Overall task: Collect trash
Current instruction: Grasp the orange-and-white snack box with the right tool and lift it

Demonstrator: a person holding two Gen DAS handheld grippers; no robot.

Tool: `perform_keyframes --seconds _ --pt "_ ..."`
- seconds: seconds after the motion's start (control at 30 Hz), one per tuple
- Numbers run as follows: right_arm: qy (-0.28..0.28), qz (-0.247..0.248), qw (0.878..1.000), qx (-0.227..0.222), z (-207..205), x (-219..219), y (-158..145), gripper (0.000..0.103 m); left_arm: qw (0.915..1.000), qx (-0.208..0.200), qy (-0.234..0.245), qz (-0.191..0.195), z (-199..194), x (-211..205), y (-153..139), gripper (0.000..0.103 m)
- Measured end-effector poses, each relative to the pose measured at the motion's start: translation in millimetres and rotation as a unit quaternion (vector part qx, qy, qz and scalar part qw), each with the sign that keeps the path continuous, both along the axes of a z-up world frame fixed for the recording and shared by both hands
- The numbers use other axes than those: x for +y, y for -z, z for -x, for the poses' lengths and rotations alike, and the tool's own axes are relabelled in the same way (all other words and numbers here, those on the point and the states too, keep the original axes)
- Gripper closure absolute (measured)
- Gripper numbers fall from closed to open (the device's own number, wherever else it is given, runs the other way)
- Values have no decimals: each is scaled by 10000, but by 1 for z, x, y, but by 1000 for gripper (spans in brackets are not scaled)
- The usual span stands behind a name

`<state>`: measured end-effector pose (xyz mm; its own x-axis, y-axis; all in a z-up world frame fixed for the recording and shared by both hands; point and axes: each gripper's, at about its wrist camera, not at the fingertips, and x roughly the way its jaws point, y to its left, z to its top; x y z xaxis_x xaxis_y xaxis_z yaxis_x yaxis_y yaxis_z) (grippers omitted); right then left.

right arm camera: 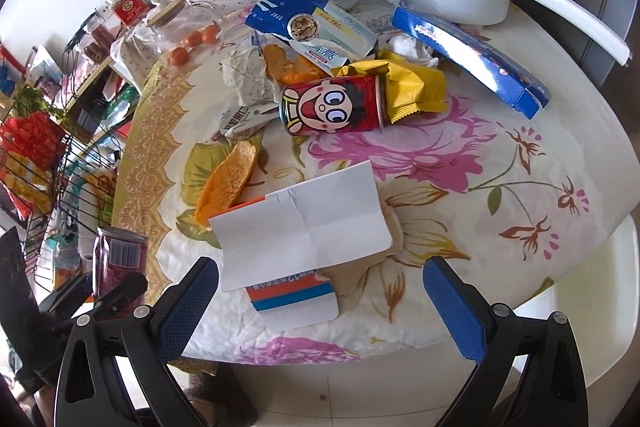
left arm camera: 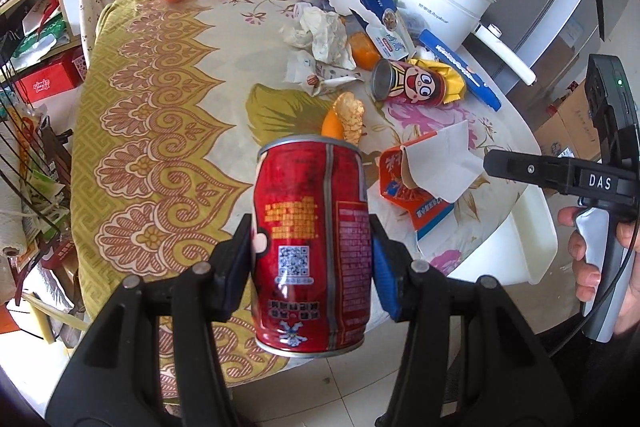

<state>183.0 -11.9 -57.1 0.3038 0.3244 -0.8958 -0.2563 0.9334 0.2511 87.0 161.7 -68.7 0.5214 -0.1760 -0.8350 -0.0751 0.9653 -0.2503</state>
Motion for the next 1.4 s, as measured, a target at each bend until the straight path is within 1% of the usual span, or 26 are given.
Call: perform_keyframes --seconds 0.13,0.23,0.33,0.47,0.57,0.63,0.73,0.8,0.93,1.07,1.1,1.17,1.23,1.27,1.33,1.37,1.4 --pt "36 -8 10000 -34 -3 8 -1 0 10000 -3 -12 19 1 1 -1 48" --pt "-76 49 9996 -275 -8 21 -7 0 10000 -7 -44 34 1 3 -1 48" --pt "-407 372 9970 -546 -5 41 -7 0 9999 -12 -78 61 1 6 -2 48" --pt "-825 1022 9881 -805 3 68 6 0 9999 0 -98 80 2 9 -2 48" --pt "-911 1454 9822 -769 1 75 26 0 9999 38 -122 101 3 12 0 48" --pt "-872 1632 9803 -685 -4 76 38 0 9998 69 -144 112 3 14 1 48" --pt "-773 1531 9844 -394 -13 74 54 0 9997 90 -162 148 4 16 2 48" --pt "-683 1510 9857 -300 -18 72 61 0 9997 92 -152 145 4 15 2 48" --pt "-668 1475 9861 -372 -21 71 61 0 9997 128 -148 141 3 15 4 48" --pt "-677 1300 9884 -400 -20 65 59 0 9997 156 -152 139 3 15 6 48" --pt "-683 1256 9890 -388 -20 63 58 1 9997 156 -149 145 3 15 6 48" --pt "-712 1104 9905 -397 -16 60 52 8 9997 142 -137 150 2 15 5 48" --pt "-773 958 9915 -409 -9 52 42 22 9998 123 -117 145 2 13 4 48" --pt "-802 868 9921 -423 -7 49 36 25 9998 117 -106 143 2 13 4 48" --pt "-807 706 9933 -427 -2 43 27 37 9998 110 -78 143 2 11 4 48" --pt "-790 605 9941 -420 0 37 21 39 9998 110 -62 144 1 10 4 48" --pt "-780 520 9947 -414 3 35 17 45 9998 108 -41 140 1 8 4 48"
